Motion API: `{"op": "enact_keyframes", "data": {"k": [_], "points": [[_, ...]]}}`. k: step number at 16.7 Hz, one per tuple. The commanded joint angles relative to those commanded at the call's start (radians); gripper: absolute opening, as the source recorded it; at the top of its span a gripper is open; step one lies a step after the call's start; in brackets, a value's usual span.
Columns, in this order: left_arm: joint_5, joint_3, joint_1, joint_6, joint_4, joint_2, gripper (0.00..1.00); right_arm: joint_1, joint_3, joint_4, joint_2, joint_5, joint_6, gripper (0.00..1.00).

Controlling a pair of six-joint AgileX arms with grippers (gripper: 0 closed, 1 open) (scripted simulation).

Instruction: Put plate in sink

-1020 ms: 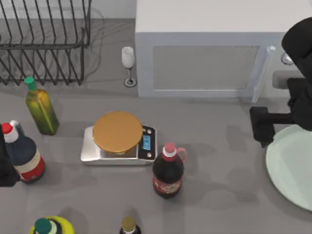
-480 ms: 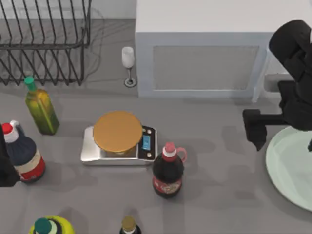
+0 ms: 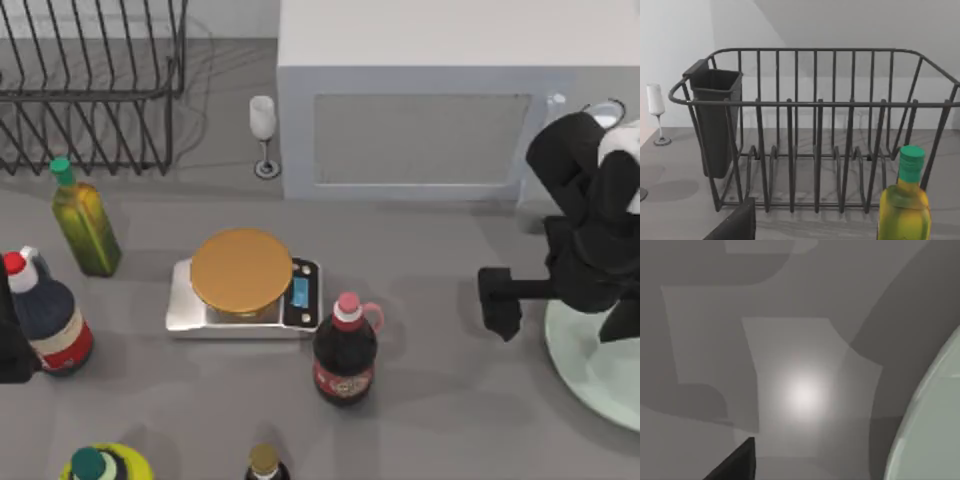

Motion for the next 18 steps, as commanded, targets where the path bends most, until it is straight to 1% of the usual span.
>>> {"op": "enact_keyframes", "data": {"k": [3,7,18], "points": [[0.000,0.000,0.000,0.000,0.000,0.000,1.00,0.002,-0.047,0.071,0.041,0.000,0.002,1.00],[0.000,0.000,0.000,0.000,0.000,0.000,1.00,0.002,-0.049,0.074,0.043,0.000,0.002,1.00],[0.000,0.000,0.000,0.000,0.000,0.000,1.00,0.002,-0.049,0.074,0.043,0.000,0.002,0.17]]}}
